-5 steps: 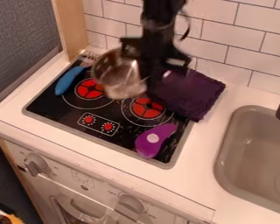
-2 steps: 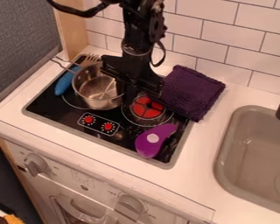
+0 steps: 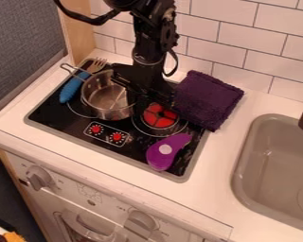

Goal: Move the silver pot in the middle of stove burner

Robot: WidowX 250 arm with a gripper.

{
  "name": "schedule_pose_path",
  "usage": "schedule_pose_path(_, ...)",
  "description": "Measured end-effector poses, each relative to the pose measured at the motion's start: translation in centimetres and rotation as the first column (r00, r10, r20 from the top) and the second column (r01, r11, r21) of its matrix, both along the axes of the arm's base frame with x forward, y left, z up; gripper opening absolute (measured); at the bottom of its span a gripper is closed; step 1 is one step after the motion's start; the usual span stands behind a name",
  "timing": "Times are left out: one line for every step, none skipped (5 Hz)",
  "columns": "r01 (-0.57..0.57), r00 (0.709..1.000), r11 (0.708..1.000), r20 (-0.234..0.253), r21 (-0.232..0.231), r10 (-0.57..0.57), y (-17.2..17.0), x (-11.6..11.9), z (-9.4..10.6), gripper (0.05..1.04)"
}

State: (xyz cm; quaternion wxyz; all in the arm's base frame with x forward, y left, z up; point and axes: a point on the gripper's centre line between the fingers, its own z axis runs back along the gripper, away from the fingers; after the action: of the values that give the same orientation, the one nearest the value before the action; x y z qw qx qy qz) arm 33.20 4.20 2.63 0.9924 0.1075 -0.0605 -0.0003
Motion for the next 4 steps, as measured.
schedule_pose_path(0.021, 1.000, 1.000, 0.011, -0.014, -0.021, -0.3, 0.3, 0.0, 0.275)
schedule_pose_path(0.031, 0.999, 0.999, 0.014, -0.025, -0.031, -0.5, 0.3, -0.1, 0.564)
schedule_pose_path(0.040, 0.999, 0.998, 0.034, -0.056, -0.038, -1.3, -0.2, 0.4, 0.870)
schedule_pose_path(0.060, 0.995, 0.993, 0.079, -0.104, -0.052, -2.1, -0.2, 1.7, 1.010)
